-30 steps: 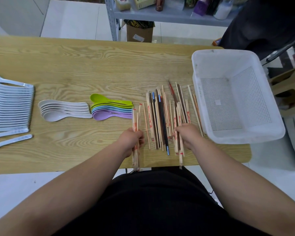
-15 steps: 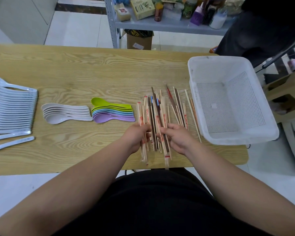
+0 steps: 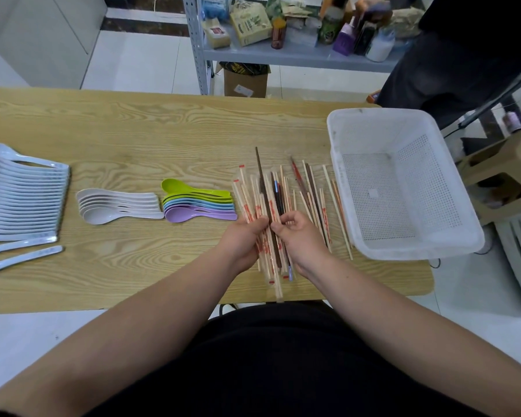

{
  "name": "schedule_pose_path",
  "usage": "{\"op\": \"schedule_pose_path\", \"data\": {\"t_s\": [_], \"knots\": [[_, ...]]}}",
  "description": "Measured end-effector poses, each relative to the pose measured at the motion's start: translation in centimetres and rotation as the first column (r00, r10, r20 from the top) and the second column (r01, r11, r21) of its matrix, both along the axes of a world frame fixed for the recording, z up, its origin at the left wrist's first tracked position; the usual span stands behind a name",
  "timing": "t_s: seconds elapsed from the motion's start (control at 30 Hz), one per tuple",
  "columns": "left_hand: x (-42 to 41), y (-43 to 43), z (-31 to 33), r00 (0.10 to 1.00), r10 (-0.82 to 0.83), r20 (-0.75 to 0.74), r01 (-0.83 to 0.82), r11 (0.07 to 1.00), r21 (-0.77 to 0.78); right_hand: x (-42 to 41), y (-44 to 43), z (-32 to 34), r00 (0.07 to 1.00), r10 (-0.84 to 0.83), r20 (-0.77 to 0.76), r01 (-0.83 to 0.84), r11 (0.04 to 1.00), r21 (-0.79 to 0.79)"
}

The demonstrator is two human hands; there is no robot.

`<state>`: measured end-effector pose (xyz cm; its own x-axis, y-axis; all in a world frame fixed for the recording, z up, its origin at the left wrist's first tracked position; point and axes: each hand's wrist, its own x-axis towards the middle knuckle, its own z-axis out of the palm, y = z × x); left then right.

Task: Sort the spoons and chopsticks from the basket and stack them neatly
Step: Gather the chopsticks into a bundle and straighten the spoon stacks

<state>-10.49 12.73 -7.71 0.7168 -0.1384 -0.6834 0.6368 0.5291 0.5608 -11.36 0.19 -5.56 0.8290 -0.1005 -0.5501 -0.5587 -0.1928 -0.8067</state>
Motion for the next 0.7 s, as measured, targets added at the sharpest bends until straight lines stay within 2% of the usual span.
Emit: {"op": "schedule_pose_path", "data": {"t_s": [0.17, 0.37, 0.57, 0.7], "knots": [[-0.1, 0.1, 0.2, 1.0, -0.005, 0.001, 0.005, 0.999, -0.044, 0.1, 0.3, 0.2, 0.999, -0.029, 0.028, 0.029, 0.999, -0.014], [0.1, 0.7, 0.3, 1.0, 0.004, -0.015, -0.005, 1.0, -0.009, 0.1, 0.2, 0.9, 0.986, 0.142, 0.09, -0.122, 0.973, -0.198], [0.3, 1.3, -0.2, 0.999, 0.028, -0.03, -0.027, 0.999, 0.038, 0.0, 0.6, 1.2, 0.959, 0.282, 0.034, -0.263, 0.928, -0.264], [0.2, 1.5, -0.7, 0.998, 0.013, -0.055, -0.011, 0.999, 0.042, 0.5, 0.9, 1.2, 0.953, 0.303, 0.017, -0.279, 0.896, -0.346]]}}
